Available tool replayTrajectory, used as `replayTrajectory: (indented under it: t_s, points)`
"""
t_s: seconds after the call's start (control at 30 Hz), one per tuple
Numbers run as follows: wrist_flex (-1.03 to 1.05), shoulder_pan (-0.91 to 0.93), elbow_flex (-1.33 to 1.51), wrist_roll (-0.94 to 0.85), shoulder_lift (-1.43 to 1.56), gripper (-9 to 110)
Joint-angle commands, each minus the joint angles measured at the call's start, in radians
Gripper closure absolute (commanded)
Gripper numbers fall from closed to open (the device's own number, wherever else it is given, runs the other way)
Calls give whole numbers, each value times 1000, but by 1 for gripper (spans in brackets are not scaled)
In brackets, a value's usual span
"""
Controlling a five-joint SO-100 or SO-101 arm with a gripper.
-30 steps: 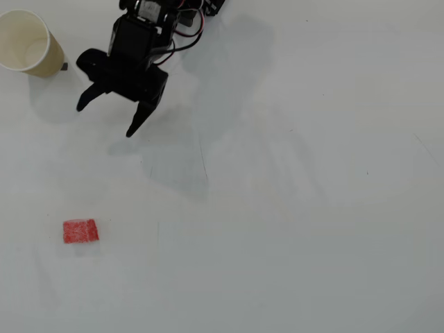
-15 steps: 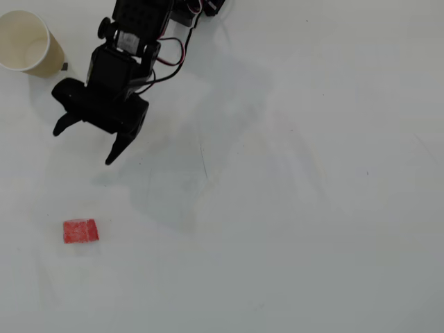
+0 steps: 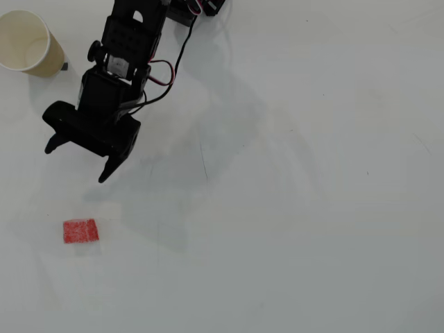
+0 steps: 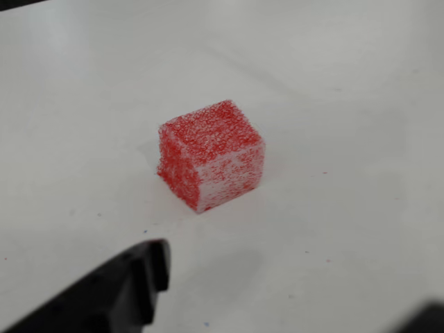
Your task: Pick up the cube and drop it in the cup.
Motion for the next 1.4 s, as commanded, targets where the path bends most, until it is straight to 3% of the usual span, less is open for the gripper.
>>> replayTrajectory:
  t_s: [0.0,1.37]
  points:
    - [-61,-15,-172,-20,-9,61]
    - [-155,-38,-672,-72,-611,61]
